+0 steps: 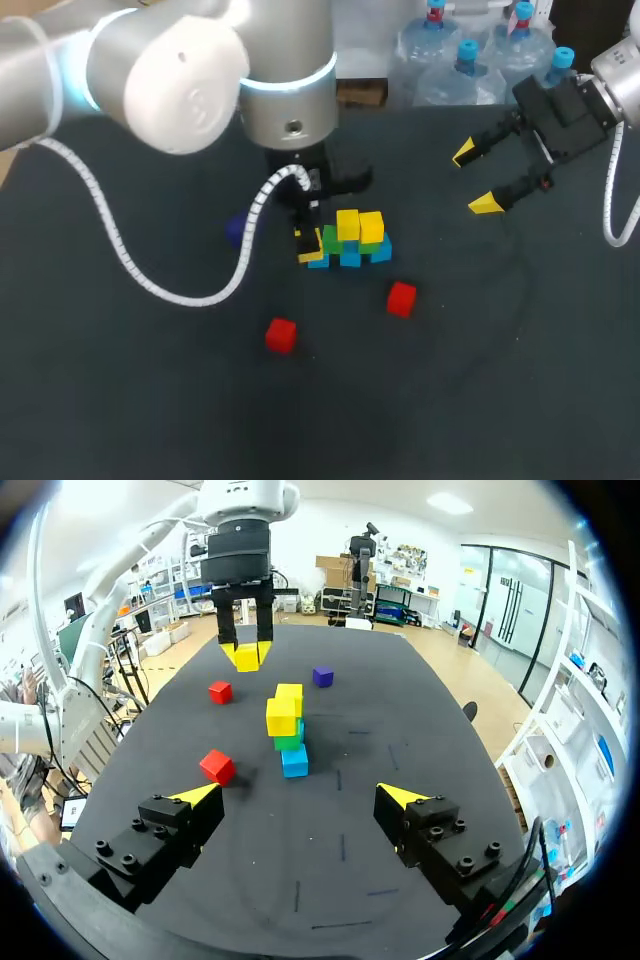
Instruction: Place the blue cubes, place green cubes on the blue cubes, place the yellow cubes on the green cubes, then place the red cubes on the yellow cubes, and place purple cube on the red cubes.
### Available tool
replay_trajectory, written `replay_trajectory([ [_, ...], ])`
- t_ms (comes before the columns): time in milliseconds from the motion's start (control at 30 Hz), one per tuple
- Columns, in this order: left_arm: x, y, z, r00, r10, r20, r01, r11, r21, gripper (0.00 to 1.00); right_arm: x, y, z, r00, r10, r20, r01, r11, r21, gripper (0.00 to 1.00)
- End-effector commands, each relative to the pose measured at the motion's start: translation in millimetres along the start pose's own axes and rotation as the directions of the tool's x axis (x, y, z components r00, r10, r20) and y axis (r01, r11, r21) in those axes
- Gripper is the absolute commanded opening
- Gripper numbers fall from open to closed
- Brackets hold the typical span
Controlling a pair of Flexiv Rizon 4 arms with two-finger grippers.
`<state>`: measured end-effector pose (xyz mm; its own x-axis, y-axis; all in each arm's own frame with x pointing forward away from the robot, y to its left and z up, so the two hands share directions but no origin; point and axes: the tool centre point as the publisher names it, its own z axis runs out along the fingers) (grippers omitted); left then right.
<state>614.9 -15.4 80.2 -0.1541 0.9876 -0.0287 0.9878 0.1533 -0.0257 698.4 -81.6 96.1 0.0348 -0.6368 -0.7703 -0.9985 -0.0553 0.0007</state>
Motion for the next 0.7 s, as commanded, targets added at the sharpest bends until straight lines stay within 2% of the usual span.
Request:
replay_trajectory([
  [33,-21.3,19.0,5.6,0.999,0.014,-0.037,-0.013,0.999,0.031,0.00,0.1,0.0,0.3,1.000,-0.001,0.001,0.001,1.000,0.001,1.00],
  [300,-33.0,24.4,10.2,0.999,0.026,-0.023,-0.025,0.999,0.040,0.00,0.1,0.0,0.3,1.000,-0.001,0.001,0.001,1.000,0.001,1.00],
  [700,-20.5,17.7,2.7,1.000,0.003,-0.020,-0.002,1.000,0.021,0.00,0.1,0.0,0.3,1.000,-0.001,0.001,0.001,1.000,0.001,1.00],
])
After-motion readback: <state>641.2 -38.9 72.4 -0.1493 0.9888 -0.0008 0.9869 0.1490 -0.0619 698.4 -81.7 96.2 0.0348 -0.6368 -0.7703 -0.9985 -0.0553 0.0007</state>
